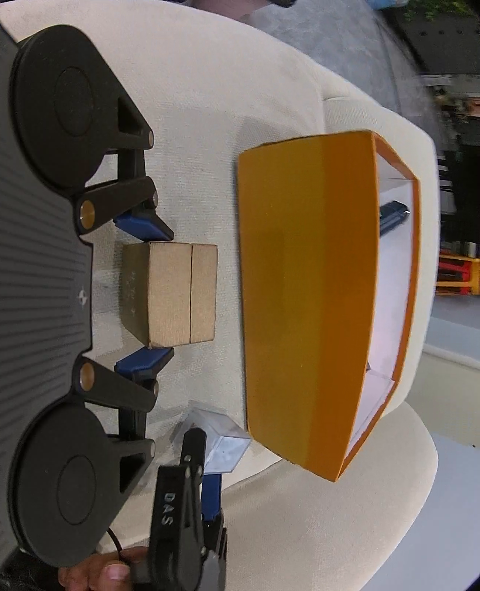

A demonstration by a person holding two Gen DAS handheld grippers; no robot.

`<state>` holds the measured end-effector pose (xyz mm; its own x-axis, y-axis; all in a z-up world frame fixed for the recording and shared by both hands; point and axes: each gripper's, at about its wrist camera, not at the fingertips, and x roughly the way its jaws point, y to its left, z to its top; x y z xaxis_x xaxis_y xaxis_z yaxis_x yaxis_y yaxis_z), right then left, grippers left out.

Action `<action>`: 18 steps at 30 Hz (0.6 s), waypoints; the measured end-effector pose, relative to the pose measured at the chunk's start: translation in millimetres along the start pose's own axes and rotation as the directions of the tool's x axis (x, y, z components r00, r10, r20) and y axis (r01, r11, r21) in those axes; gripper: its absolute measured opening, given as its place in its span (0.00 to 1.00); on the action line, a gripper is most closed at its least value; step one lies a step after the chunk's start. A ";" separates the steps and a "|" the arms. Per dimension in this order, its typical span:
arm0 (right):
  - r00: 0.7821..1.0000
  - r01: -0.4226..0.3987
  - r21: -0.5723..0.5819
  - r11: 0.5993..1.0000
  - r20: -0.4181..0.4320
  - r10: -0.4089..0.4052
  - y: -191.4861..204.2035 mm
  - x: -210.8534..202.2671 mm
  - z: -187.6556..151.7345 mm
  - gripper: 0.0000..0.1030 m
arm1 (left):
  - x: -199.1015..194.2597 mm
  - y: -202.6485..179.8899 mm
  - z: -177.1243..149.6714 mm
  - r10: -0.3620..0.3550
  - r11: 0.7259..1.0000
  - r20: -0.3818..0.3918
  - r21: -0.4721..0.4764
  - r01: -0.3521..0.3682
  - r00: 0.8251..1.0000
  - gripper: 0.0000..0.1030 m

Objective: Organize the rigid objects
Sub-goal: 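Grasp the brown cardboard cube with the left tool while the right tool grasps the clear cube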

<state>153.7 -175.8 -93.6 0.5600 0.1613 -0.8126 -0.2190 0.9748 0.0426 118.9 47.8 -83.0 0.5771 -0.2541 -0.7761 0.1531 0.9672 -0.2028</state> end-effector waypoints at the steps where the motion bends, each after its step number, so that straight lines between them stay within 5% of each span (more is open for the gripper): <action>1: 1.000 0.010 0.005 1.000 -0.003 -0.010 1.0 3.2 1.7 0.59 | 1.6 -3.1 -1.8 0.016 1.000 0.019 0.006 -0.016 1.000 0.68; 18: 0.990 0.103 0.111 0.988 0.083 -0.112 19.1 27.2 4.5 0.60 | 31.0 -1.2 -15.4 0.059 0.998 0.065 -0.036 -0.056 0.996 0.72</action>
<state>168.3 -152.0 -112.3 0.6456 0.0629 -0.7611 -0.0702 0.9973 0.0229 124.2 38.8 -116.0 0.6364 -0.1965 -0.7459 0.0914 0.9794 -0.1801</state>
